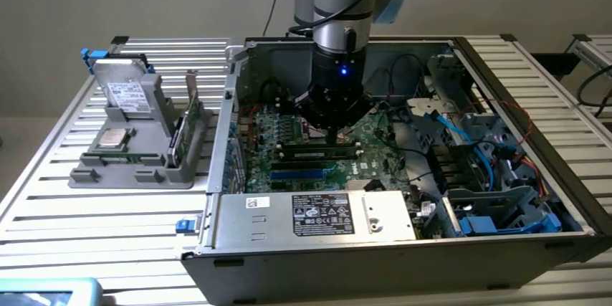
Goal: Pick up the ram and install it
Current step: 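Press down the ram until it locks into place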
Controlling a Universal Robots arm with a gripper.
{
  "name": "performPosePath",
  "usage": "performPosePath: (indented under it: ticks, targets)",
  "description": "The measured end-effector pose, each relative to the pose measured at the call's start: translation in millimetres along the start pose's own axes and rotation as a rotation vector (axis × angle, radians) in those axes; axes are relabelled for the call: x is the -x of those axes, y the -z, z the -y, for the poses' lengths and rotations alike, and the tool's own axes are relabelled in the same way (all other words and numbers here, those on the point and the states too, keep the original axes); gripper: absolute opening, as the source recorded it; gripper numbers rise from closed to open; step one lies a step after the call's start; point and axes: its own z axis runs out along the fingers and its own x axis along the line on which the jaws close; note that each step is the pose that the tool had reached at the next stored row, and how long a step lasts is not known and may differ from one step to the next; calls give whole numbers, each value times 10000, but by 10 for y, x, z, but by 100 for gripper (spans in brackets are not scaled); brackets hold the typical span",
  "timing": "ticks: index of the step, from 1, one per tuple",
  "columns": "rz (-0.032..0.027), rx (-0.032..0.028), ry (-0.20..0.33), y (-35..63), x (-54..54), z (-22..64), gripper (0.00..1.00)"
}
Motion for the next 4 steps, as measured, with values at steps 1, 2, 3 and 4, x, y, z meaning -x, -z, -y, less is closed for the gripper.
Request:
performPosePath:
  ticks: [1,2,3,4]
  targets:
    - [1,1,-1,0,0,0,11]
    - [1,1,-1,0,0,0,11]
    - [0,1,-1,0,0,0,11]
    - [1,1,-1,0,0,0,11]
